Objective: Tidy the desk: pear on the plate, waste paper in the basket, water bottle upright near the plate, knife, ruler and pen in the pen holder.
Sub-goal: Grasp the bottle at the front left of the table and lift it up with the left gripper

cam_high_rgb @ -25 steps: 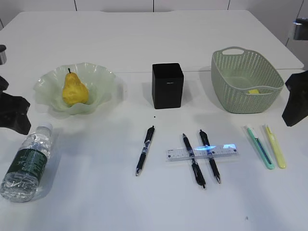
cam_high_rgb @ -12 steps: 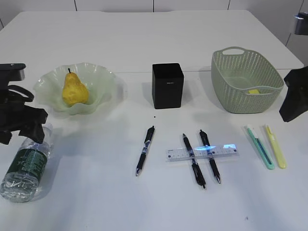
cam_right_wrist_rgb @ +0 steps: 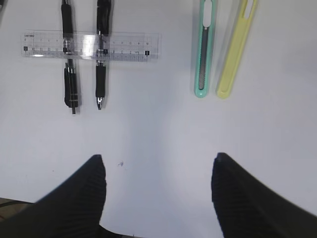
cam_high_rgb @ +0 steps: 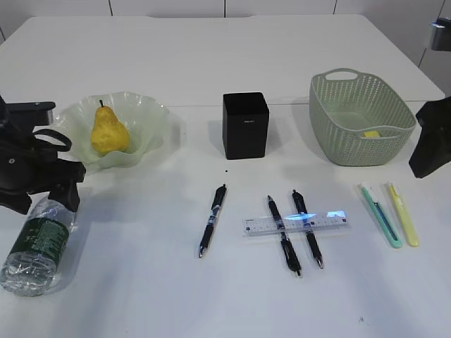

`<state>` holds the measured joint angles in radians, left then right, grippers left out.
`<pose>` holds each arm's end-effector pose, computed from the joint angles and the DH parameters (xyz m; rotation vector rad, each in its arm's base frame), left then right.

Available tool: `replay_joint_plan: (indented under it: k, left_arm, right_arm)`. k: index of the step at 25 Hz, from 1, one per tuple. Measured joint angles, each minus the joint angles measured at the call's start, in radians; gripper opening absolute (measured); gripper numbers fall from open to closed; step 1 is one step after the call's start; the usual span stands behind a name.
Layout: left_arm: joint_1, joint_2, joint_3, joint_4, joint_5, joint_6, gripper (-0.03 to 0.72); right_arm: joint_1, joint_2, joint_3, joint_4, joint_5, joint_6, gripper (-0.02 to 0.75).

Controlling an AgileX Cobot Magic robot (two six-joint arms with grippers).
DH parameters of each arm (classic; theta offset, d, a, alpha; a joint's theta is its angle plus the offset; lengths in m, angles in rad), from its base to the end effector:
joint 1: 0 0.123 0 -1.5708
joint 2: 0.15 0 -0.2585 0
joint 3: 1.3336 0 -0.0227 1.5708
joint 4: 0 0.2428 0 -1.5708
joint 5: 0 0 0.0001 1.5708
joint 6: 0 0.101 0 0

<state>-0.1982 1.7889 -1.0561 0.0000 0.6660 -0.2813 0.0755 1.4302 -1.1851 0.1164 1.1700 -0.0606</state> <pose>0.3200 -0.0643 0.1386 -0.1200 2.8860 -0.0894 0.2685 0.0311 0.2683 -0.1501 2.8913 0.1660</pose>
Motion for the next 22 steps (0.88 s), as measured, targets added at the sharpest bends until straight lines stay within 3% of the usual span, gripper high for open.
replay_joint_plan:
  k: [22]
  left_arm:
    - [0.0, 0.109, 0.0, 0.047, -0.032, -0.014, 0.562]
  right_arm:
    - [0.0, 0.0, 0.0, 0.0, -0.002, 0.0, 0.497]
